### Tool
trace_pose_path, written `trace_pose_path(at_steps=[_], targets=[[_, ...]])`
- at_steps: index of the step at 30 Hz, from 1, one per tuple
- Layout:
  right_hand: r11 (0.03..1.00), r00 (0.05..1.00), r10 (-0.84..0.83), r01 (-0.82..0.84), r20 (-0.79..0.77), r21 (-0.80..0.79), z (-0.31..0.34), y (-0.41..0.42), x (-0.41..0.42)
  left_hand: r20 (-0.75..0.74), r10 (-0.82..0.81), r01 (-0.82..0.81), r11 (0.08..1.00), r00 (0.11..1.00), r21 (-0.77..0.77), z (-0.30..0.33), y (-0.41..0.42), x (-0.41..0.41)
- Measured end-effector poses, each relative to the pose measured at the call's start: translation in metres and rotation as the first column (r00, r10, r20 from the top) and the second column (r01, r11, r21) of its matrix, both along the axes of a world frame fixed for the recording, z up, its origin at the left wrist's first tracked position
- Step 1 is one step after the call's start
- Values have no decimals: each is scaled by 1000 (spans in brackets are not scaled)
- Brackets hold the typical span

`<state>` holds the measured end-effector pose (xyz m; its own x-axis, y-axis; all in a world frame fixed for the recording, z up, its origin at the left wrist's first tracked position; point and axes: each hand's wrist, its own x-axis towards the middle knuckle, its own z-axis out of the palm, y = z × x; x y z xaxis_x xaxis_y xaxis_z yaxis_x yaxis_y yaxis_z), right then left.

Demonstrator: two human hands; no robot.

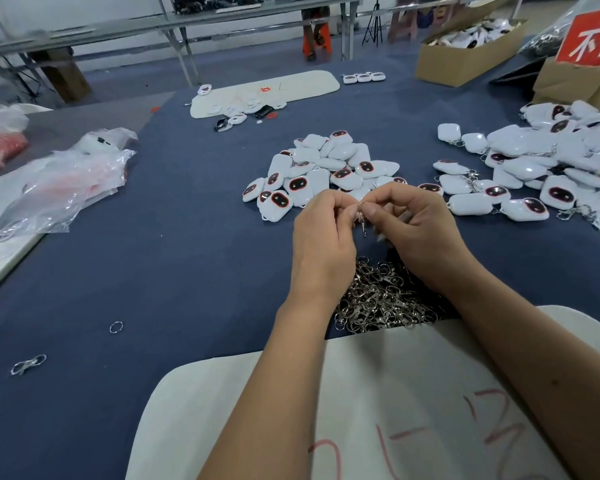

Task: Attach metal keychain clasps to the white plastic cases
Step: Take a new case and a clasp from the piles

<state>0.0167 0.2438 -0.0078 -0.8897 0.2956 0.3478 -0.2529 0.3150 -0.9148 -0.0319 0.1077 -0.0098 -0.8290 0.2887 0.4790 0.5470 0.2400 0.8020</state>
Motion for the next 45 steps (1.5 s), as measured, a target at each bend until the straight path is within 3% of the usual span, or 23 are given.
trace_pose_path(at_steps=[8, 13, 21, 25, 29, 37, 45], targets=[[1000, 1000, 24, -24, -19, 8, -3, 2, -2, -56, 20, -22, 999, 998, -33, -2, -2, 0], [997, 995, -75, 74, -71, -15, -4, 3, -2, -72, -25, 20, 998, 997, -65, -3, -1, 0], [962, 982, -191, 186, -5, -201, -10, 8, -7, 8, -76, 76, 981, 997, -178, -10, -1, -1], [969, 980, -198, 196, 1, -149, -12, 10, -9, -6, -111, 107, 972, 994, -207, -11, -2, -2], [955, 977, -208, 214, 51, -205, -11, 8, -12, -6, -138, 133, 964, 990, -229, -10, -1, -1], [957, 957, -285, 280, 58, 78, -11, 7, -11, -11, -131, 123, 955, 991, -268, -7, -1, 2], [935, 947, -320, 313, 18, 165, -4, 2, -7, 8, -138, 134, 951, 990, -280, -2, -4, 7]])
